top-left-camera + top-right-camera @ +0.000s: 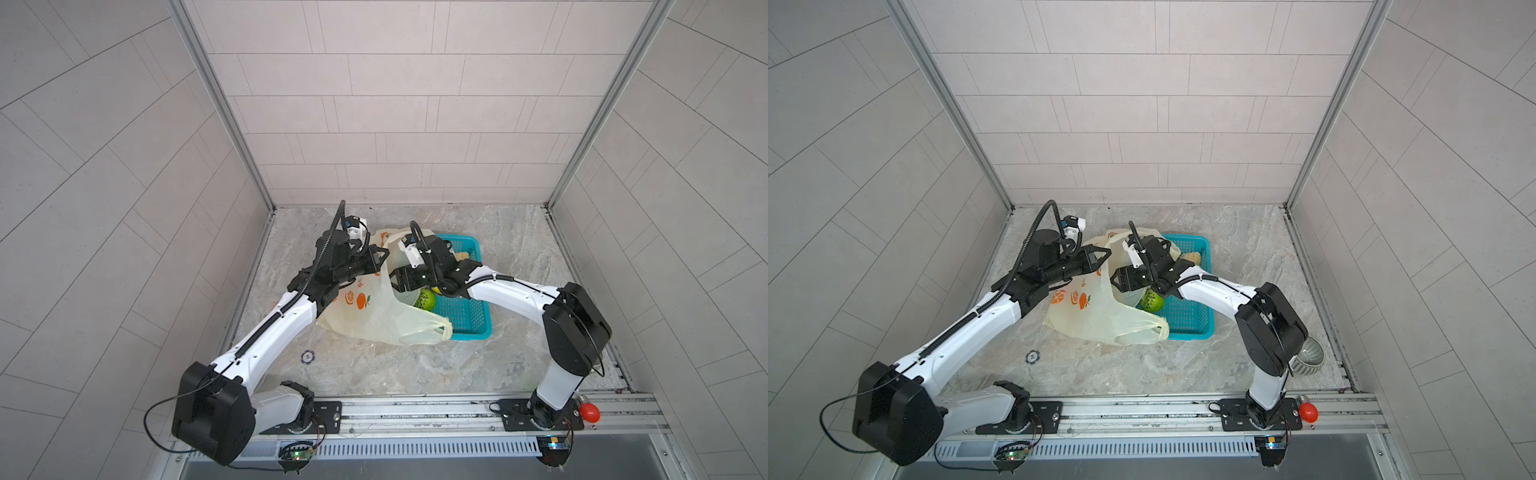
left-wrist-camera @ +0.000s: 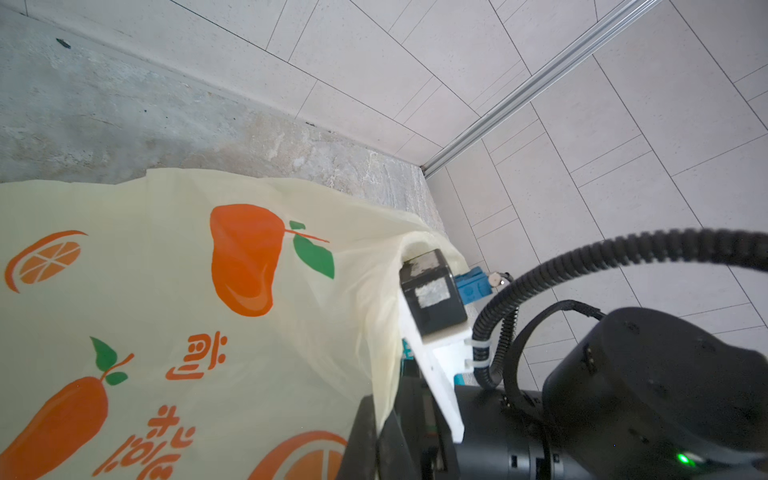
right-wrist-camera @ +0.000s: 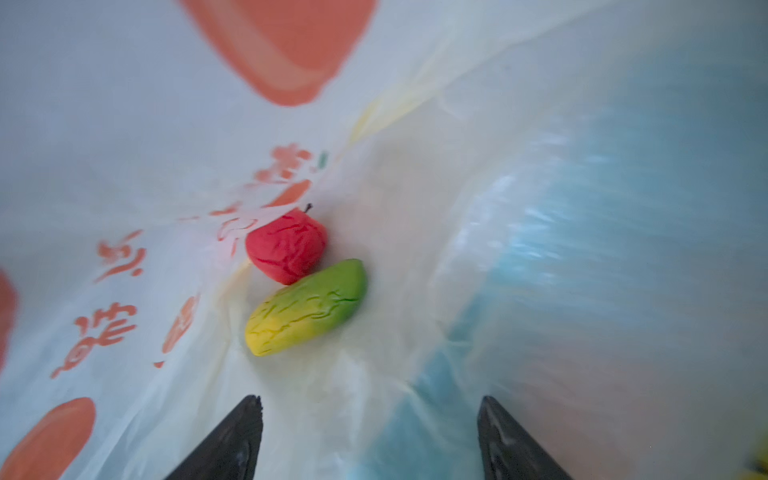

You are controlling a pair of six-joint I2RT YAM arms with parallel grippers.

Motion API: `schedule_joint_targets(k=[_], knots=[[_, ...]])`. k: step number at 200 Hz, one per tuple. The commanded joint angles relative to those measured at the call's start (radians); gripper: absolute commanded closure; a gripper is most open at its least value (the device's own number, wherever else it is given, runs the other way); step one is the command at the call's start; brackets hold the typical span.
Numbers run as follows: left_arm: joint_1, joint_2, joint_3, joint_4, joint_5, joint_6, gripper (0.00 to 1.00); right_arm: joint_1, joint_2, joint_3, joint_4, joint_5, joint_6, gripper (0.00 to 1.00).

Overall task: Place the fruits into the plastic bag
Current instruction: 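Return the right gripper to the basket toward the remaining fruits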

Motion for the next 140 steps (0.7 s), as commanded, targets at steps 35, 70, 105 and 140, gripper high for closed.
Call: schedule_joint_targets(k=[35,70,105,140], knots=[[0.033,-0.050,0.008,-0.047,-0.005,0.030,1.00,-0.082,-0.193,-0.088,-0.065,0.096,-0.037,0.22],[0.046,-0.056,0.006,-0.048,-0.026,0.024,1.00,-0.112,-0.315,-0.165,-0.093,0.045,-0.062,0.22],[0.055,-0.046,0.005,-0.003,-0.010,-0.004,1.00,-0.142,-0.436,-0.251,-0.105,0.060,-0.044,0.22],[0.056,-0.036,0.007,0.008,-0.019,-0.011,1.00,-0.141,-0.488,-0.322,-0.131,0.099,-0.041,0.22]])
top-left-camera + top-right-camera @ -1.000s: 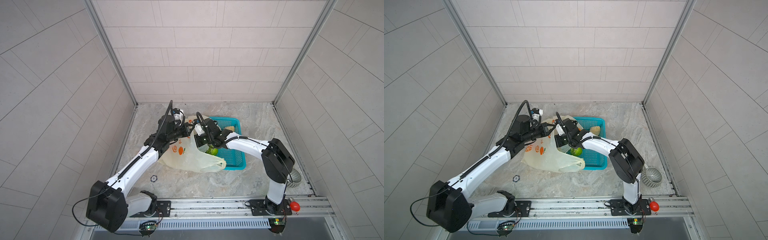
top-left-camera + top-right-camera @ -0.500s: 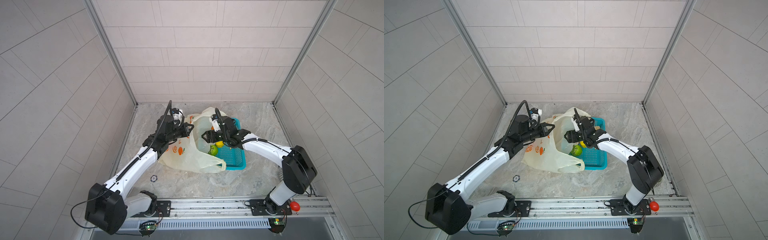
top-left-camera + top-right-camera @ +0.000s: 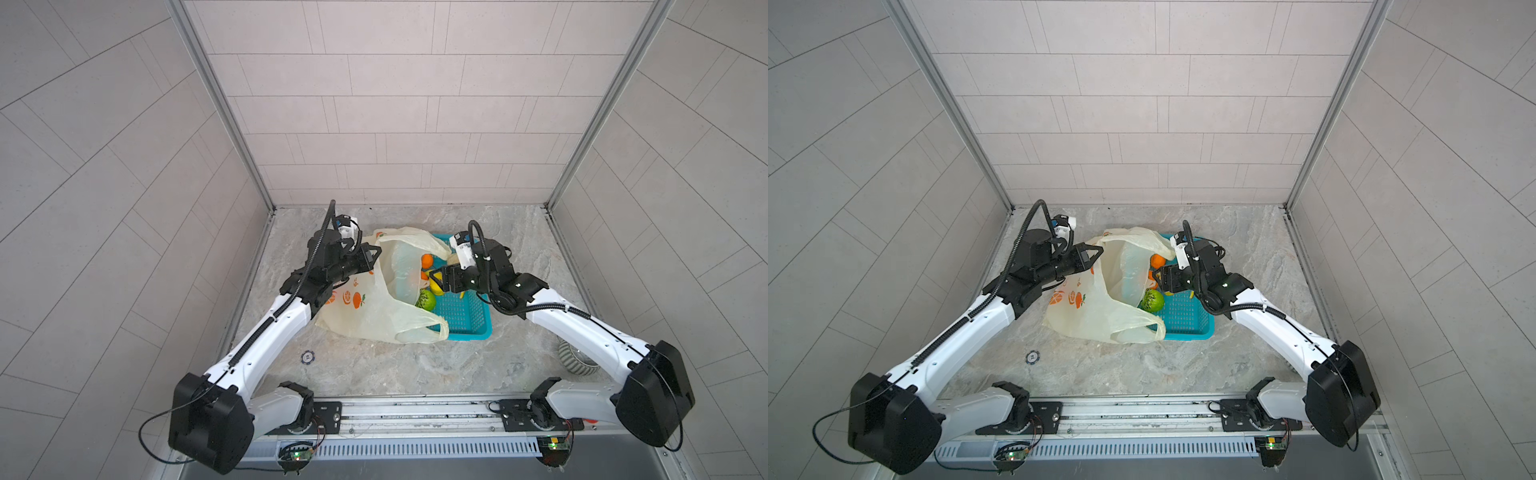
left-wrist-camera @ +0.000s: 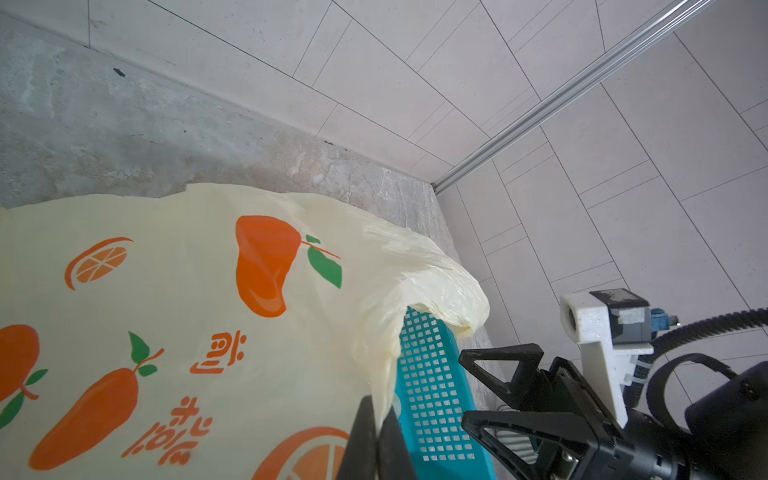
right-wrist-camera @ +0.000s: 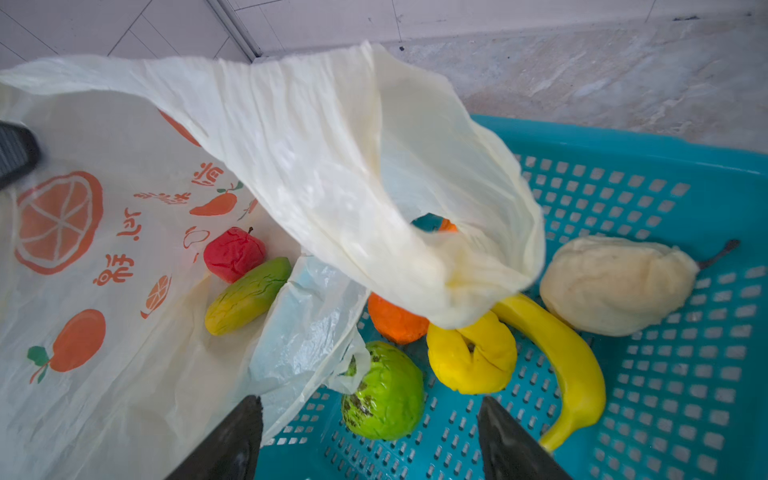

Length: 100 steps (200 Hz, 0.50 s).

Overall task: Place the fruits into the plastic bag
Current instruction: 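Return the right gripper to the basket toward the remaining fruits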

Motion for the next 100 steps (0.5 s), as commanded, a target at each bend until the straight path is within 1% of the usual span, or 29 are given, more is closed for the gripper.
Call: schedule_joint_targets(k=[1,19,29,44,73,100], knots=[[0.008,-0.001,0.008,0.035,-0.005,-0.006,1.00,0.002,-0.027,-0.043,-0.039,0.034,0.002,0.22],[0.007,-0.003,0.007,0.040,-0.019,-0.006,1.00,0.023,-0.019,-0.082,-0.044,0.061,-0.015,0.22],[0.008,-0.004,0.008,0.044,-0.022,-0.007,1.00,0.040,-0.001,-0.092,-0.052,0.084,-0.033,0.22],[0.008,-0.005,0.009,0.044,-0.022,-0.008,1.00,0.059,0.037,-0.099,-0.042,0.088,-0.045,0.22],[0.008,-0.006,0.005,0.037,-0.024,-0.010,1.00,0.080,0.136,-0.076,0.000,0.043,-0.033,0.23],[0.007,-0.007,0.006,0.013,-0.027,0.004,1.00,0.092,0.229,-0.007,-0.032,0.012,-0.030,0.22]])
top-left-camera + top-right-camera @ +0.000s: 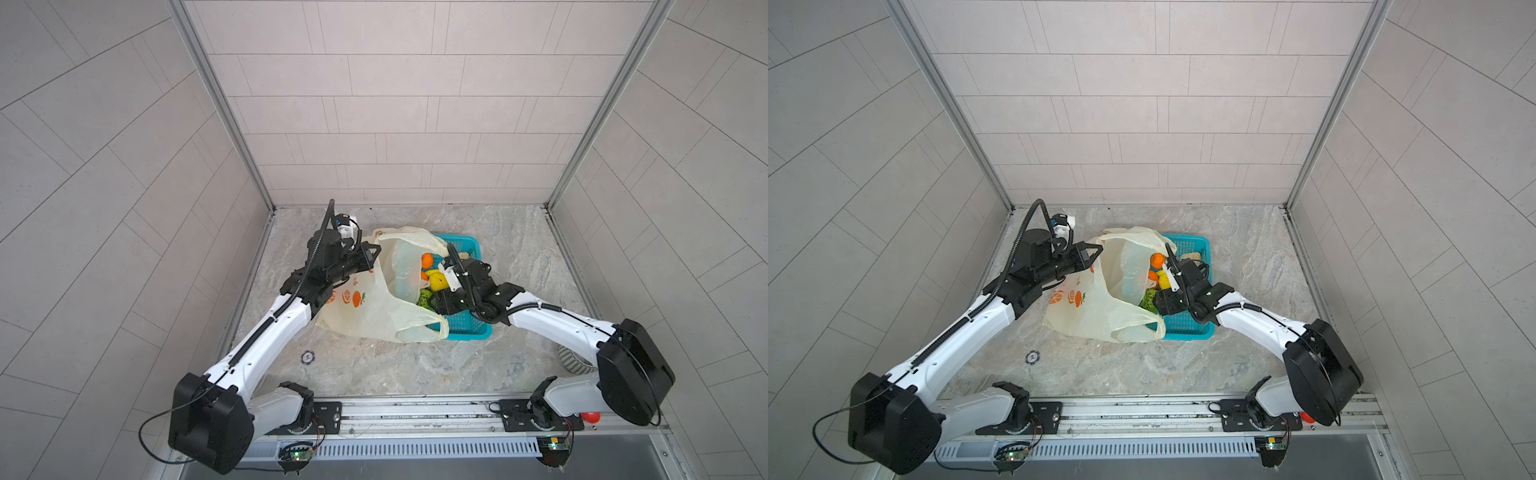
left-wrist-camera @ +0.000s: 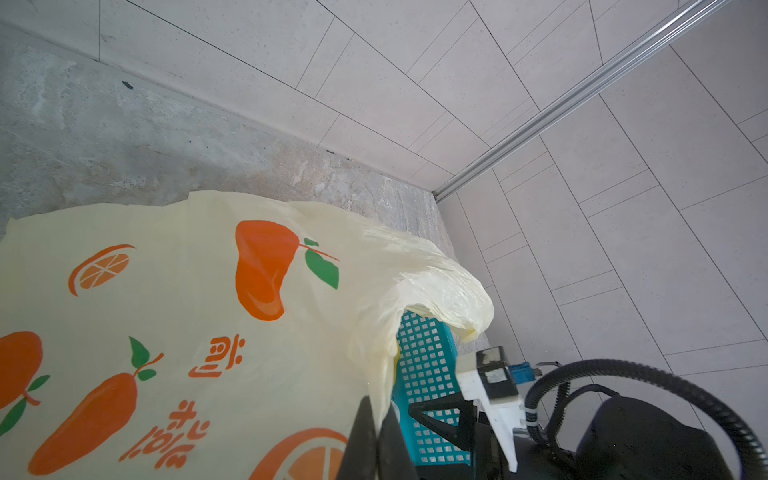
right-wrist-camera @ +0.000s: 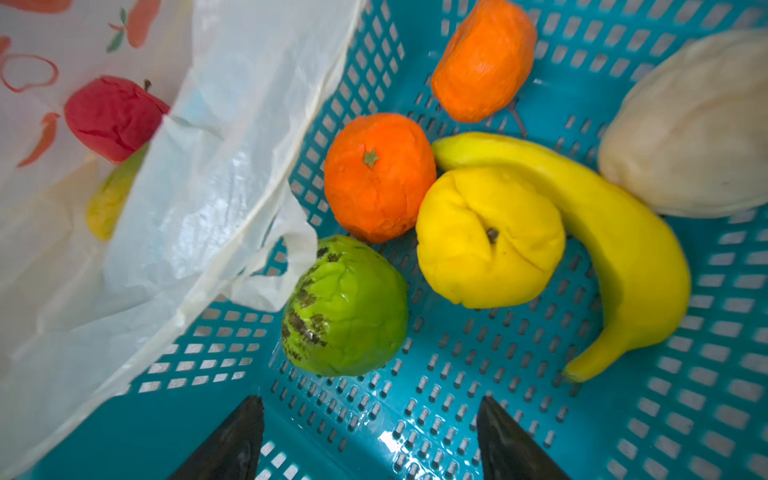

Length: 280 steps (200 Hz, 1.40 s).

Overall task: Place the fruits into the plastic bag
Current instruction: 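Return the right gripper to the basket toward the remaining fruits, then lower the right gripper and grasp the green custard apple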

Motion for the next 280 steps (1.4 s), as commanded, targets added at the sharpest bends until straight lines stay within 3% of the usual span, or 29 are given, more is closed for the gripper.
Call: schedule_joint_targets(k=[1,69,156,212,241,280], knots=[[0.005,-0.007,0.006,0.002,-0.007,0.008,1.00,0.011,0.054,0.065,-0.011,-0.027,-0.004,0.22],[0.005,-0.017,0.007,-0.011,-0.014,0.025,1.00,0.013,0.253,0.238,-0.146,-0.048,-0.023,0.23],[0.005,-0.013,0.005,-0.011,-0.010,0.025,1.00,0.013,0.355,0.251,-0.126,-0.050,-0.009,0.28],[0.005,-0.014,0.004,-0.014,-0.003,0.029,1.00,0.003,0.233,0.193,-0.099,0.015,-0.018,0.46],[0.004,-0.011,0.007,-0.014,0.017,0.035,1.00,-0.013,0.122,0.157,-0.103,0.032,-0.023,0.48],[0.004,-0.007,0.016,-0.021,0.045,0.043,1.00,-0.051,-0.088,0.107,-0.127,0.157,0.001,0.51]])
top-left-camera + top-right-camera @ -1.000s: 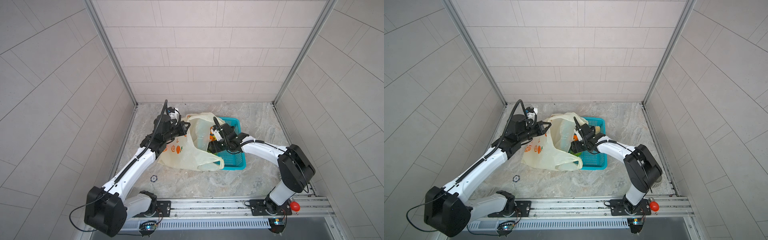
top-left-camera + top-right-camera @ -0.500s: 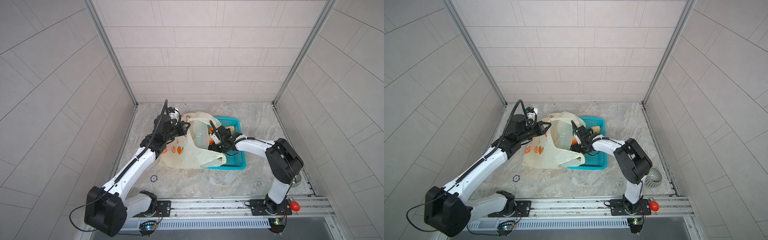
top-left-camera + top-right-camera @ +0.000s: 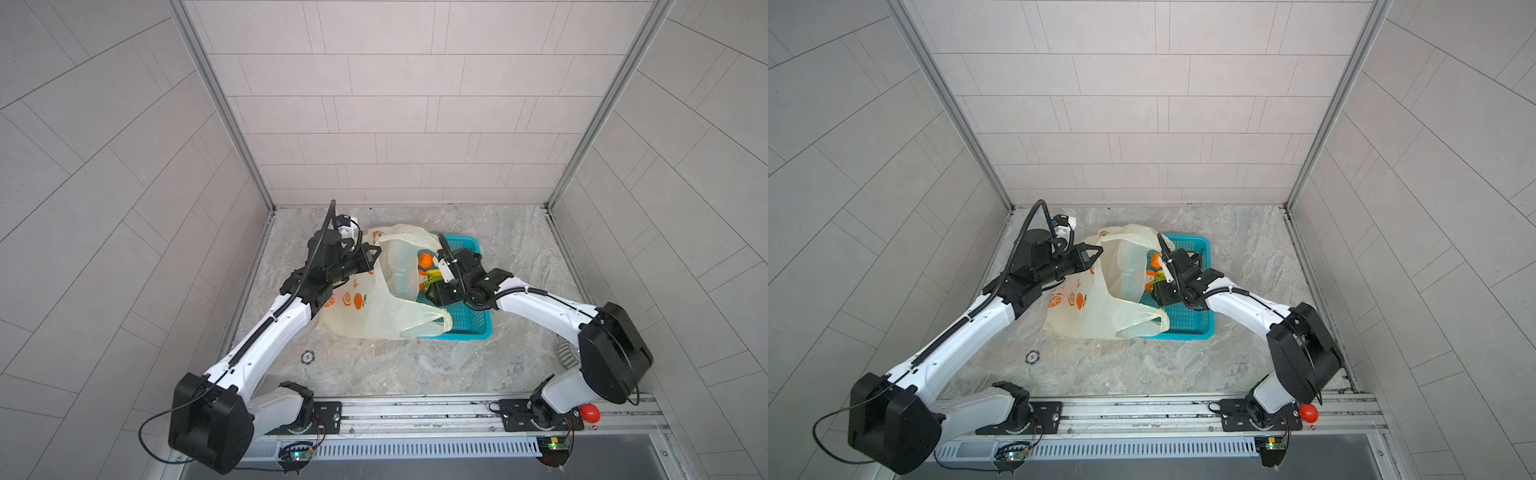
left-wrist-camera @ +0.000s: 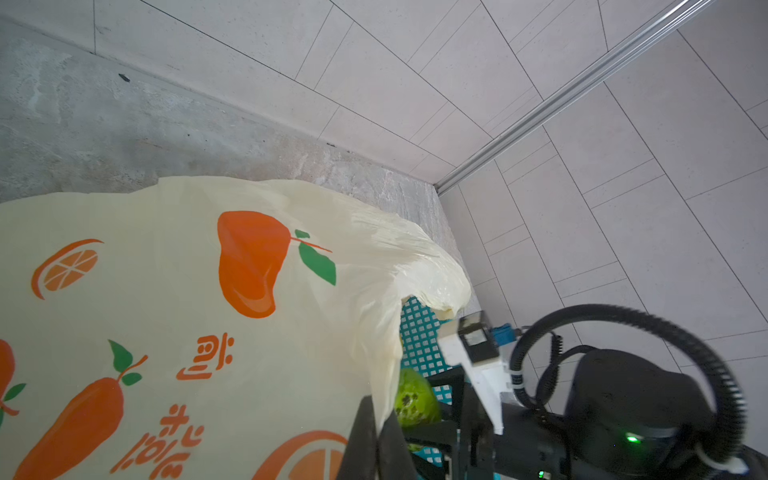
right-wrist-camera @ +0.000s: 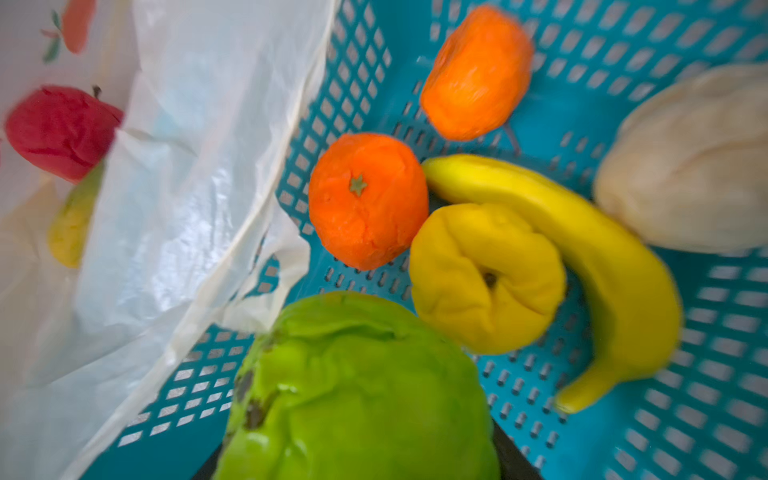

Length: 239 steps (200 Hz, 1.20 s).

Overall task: Place the fruits into the plastic bag
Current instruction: 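Lower the right gripper and grasp the green custard apple, then carry the green custard apple into the bag and open the right gripper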

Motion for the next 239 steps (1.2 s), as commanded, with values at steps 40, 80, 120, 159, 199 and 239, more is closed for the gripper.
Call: schedule_joint_targets(k=[40,80,120,159,199,239], knots=[[0.004,-0.004,0.018,0.001,0.030,0.030,1.00,-0.037,-0.285,-0.053,0.054,0.070,-0.043,0.54],[0.002,0.001,0.027,0.001,0.039,0.030,1.00,-0.021,-0.272,-0.043,0.150,-0.154,-0.029,0.55],[0.001,-0.001,0.028,0.002,0.045,0.030,1.00,0.084,-0.114,0.059,0.182,-0.253,-0.056,0.55],[-0.004,-0.006,0.023,0.004,0.057,0.018,1.00,0.171,0.113,0.216,0.141,-0.353,-0.102,0.55],[-0.007,-0.017,0.017,0.017,0.064,0.005,1.00,0.205,0.295,0.341,0.026,-0.455,-0.161,0.52],[-0.007,-0.018,0.014,0.021,0.057,0.005,1.00,0.231,0.338,0.346,-0.050,-0.434,-0.200,0.39]])
